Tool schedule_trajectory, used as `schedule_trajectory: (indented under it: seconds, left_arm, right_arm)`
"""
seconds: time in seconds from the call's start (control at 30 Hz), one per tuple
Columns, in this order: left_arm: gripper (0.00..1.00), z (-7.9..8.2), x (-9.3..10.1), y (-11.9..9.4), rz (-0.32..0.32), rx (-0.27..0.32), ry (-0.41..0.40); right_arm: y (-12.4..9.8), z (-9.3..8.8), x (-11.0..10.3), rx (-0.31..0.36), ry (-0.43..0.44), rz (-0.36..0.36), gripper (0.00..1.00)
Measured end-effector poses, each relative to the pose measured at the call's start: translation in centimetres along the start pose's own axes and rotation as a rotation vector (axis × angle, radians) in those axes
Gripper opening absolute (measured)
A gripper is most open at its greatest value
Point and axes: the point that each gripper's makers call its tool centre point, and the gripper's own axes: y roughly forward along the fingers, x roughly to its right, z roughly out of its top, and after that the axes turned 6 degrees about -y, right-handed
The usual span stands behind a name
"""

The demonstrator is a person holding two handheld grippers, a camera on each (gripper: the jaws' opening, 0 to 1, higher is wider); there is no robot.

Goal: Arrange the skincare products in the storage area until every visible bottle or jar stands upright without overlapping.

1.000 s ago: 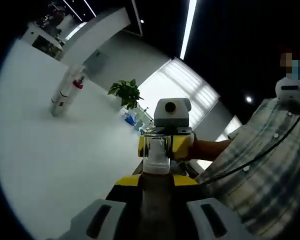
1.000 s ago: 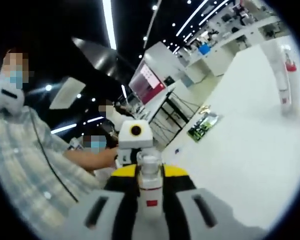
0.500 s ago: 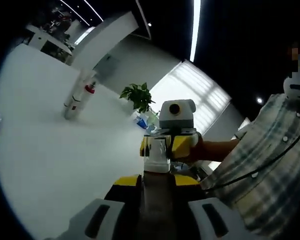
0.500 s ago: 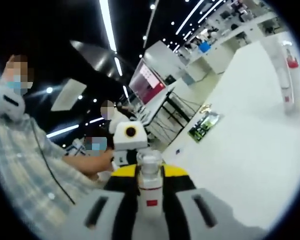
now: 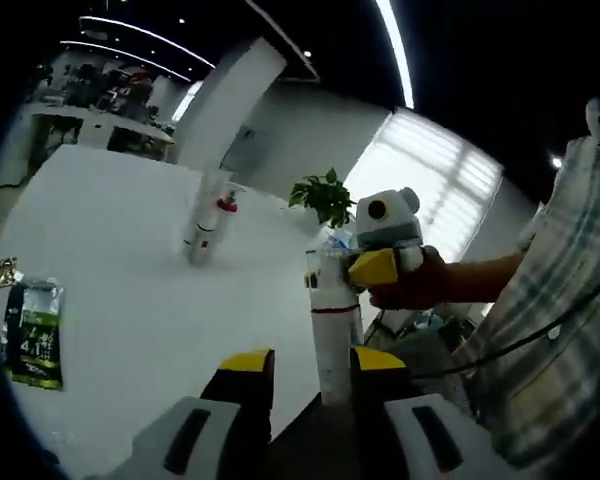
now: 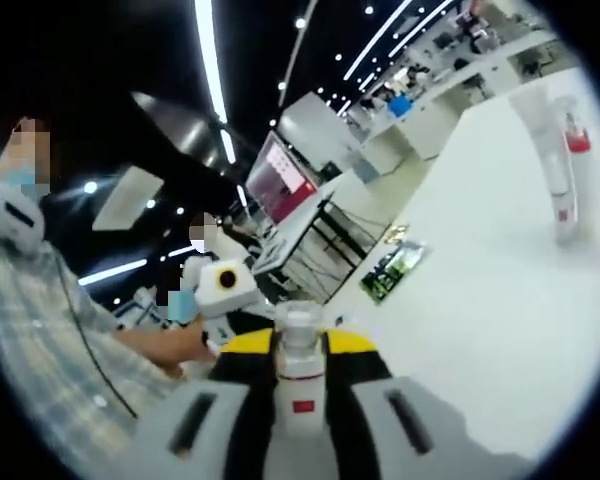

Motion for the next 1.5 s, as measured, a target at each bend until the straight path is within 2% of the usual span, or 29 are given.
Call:
schedule_trajectory:
  seconds: [0.07, 0.13, 0.2, 0.27, 0.3, 0.37, 0.43, 0.53, 0.6, 0.67, 0.83, 0.87, 0.93, 1.03, 1.23, 1.5]
  left_arm:
    - [0.3, -0.2, -1.1, -0.4, 0.079, -0.016, 0.027]
    - [0.31, -0.2, -2.6, -0.8, 0.189, -0.023, 0.095]
    - [0.33, -0.4, -3.3, -1.0, 0.247, -0.031, 0.169]
    - [0.32, -0.5, -3.6, -0.8, 0.273, -0.021, 0.195]
    - [0.32, -0.6, -3.7, -0.8, 0.283, -0.029, 0.199]
    - [0.32, -0.7, -4.3, -0.7, 0.325, -0.048, 0.259]
    - [0.32, -1.0, -4.3, -0.2, 0.338, -0.06, 0.285]
    - [0.32, -1.6, -4.7, -0.1, 0.376, -0.108, 0.35]
    - [0.32, -2.2, -5.1, 0.2, 0.403, -0.148, 0.404]
    - [0.31, -2.6, -5.1, 0.4, 0.397, -0.165, 0.395]
    - [0.28, -2.3, -6.1, -0.2, 0.439, -0.161, 0.376]
    - [0.28, -2.2, -6.3, -0.3, 0.454, -0.158, 0.366]
    - [0.28, -2.1, -6.5, -0.5, 0.467, -0.153, 0.372]
    - [0.24, -2.4, -7.0, -0.8, 0.497, -0.183, 0.397]
    - [0.28, -2.3, -7.3, -0.8, 0.509, -0.17, 0.376]
    - [0.28, -2.9, -7.7, -0.6, 0.512, -0.194, 0.365]
  right_arm:
    - [-0.1, 0.4, 0.5, 0.019, 0.003, -0.021, 0.15]
    - [-0.1, 0.7, 1.1, 0.03, -0.002, -0.044, 0.15]
    - [-0.1, 1.0, 1.5, 0.04, 0.0, -0.065, 0.15]
    - [-0.1, 1.3, 1.9, 0.051, -0.003, -0.084, 0.15]
    - [-0.1, 1.3, 2.2, 0.053, -0.003, -0.09, 0.15]
    - [-0.1, 1.4, 2.4, 0.052, -0.003, -0.096, 0.15]
    - [-0.2, 1.6, 2.7, 0.055, -0.009, -0.111, 0.15]
    - [-0.8, 2.2, 4.1, 0.07, -0.026, -0.168, 0.15]
    - [-1.4, 2.9, 5.7, 0.095, -0.032, -0.236, 0.16]
    - [-1.9, 3.3, 6.5, 0.105, -0.035, -0.27, 0.16]
    - [-2.8, 3.6, 8.1, 0.107, -0.062, -0.34, 0.15]
    - [-3.4, 3.7, 9.5, 0.107, -0.091, -0.4, 0.15]
    - [-3.8, 3.9, 10.4, 0.108, -0.114, -0.446, 0.15]
    - [-4.4, 4.1, 12.1, 0.11, -0.162, -0.525, 0.15]
    - [-5.1, 4.5, 15.5, 0.063, -0.28, -0.664, 0.15]
    - [-5.8, 5.5, 19.1, 0.056, -0.324, -0.765, 0.15]
